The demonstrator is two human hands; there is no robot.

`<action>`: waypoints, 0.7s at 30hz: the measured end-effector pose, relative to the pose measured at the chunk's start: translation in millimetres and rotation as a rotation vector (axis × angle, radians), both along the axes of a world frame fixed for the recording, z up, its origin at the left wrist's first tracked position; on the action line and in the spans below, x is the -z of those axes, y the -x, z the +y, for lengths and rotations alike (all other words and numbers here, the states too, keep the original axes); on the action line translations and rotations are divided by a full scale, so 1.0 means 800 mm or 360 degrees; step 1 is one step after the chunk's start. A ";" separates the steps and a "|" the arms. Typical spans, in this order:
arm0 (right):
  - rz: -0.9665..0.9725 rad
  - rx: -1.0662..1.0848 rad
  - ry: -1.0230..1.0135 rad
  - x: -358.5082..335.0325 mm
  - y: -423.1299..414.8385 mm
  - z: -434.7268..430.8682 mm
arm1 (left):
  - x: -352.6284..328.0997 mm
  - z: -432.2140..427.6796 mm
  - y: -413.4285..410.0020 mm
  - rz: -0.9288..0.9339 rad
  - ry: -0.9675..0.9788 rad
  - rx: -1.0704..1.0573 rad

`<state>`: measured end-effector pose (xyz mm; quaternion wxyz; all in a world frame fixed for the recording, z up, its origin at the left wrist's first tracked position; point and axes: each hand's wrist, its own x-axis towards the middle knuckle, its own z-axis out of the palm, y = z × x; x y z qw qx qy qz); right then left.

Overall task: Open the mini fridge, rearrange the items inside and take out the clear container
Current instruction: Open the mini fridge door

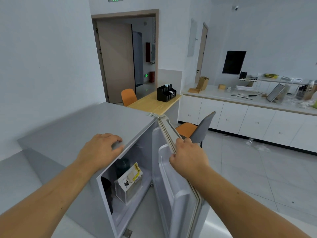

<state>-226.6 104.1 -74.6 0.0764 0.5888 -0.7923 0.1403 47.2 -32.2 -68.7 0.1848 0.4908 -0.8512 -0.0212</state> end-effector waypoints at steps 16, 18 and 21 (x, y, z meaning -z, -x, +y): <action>0.0069 0.0122 -0.0043 0.009 0.047 0.006 | 0.007 -0.003 0.040 -0.0123 0.0113 -0.0043; 0.0082 0.0130 -0.0051 0.008 0.057 0.010 | 0.009 -0.001 0.040 -0.0169 0.0150 -0.0043; 0.0080 0.0159 -0.0065 0.007 0.071 0.015 | 0.008 0.003 0.043 -0.0226 0.0180 -0.0049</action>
